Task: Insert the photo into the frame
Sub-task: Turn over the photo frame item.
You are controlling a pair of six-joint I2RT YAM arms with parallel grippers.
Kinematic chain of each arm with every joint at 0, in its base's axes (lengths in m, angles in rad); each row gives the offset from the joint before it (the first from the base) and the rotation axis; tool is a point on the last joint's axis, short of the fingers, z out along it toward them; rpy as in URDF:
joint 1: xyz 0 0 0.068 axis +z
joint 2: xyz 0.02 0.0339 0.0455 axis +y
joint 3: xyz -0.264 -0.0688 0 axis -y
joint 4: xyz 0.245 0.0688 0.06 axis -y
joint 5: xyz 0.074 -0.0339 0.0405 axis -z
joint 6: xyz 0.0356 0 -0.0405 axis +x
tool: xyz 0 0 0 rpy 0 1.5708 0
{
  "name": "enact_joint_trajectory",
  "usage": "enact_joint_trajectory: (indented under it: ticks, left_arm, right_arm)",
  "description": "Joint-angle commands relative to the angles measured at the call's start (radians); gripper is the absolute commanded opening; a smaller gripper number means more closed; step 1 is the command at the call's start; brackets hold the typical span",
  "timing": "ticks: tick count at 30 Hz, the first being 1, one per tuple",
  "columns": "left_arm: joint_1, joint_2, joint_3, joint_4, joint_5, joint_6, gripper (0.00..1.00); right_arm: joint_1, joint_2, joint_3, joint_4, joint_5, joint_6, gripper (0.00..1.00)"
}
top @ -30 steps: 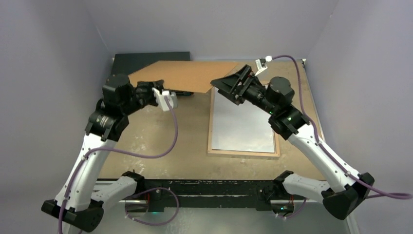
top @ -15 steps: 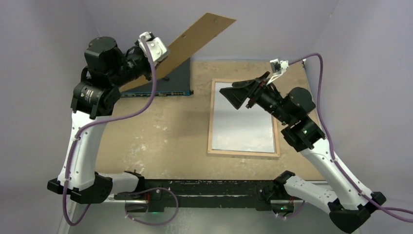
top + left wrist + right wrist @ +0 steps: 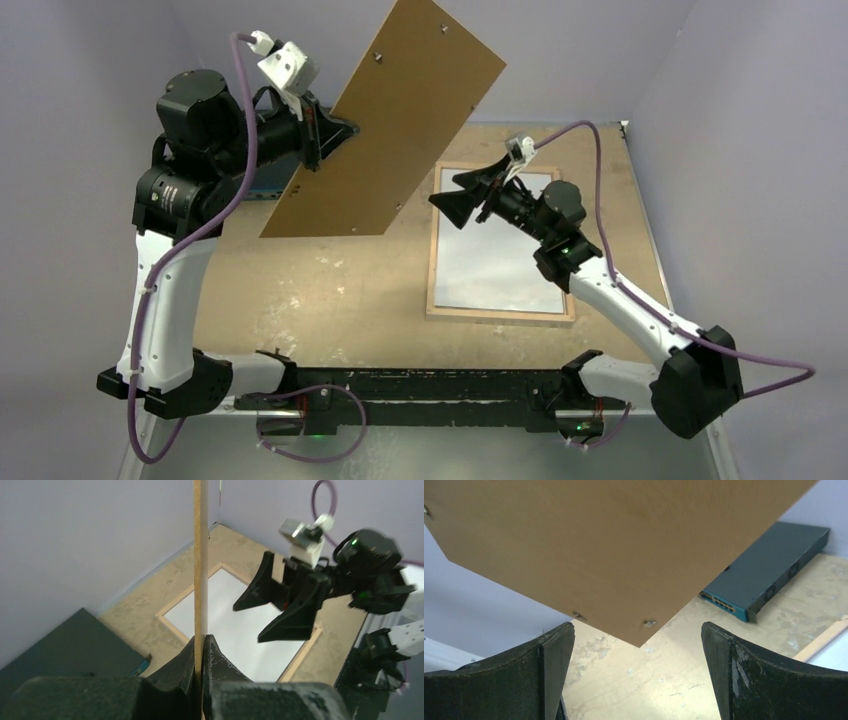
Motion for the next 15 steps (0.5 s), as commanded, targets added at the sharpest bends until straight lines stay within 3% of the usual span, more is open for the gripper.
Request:
enact_joint_trajectory:
  ticks: [1,8,15]
  left_arm:
    - [0.000,-0.009,0.015,0.184,0.055,-0.187,0.00]
    - [0.010,0.008,0.025,0.227,0.129,-0.311,0.00]
    - [0.083,0.004,-0.039,0.333,0.244,-0.451,0.00]
  right_arm:
    - [-0.019,0.028,-0.098,0.381,-0.092,0.102,0.99]
    - [-0.091,0.127,-0.142,0.650,-0.183,0.241,0.99]
    - [-0.197,0.260,-0.210,1.233,-0.324,0.633,0.97]
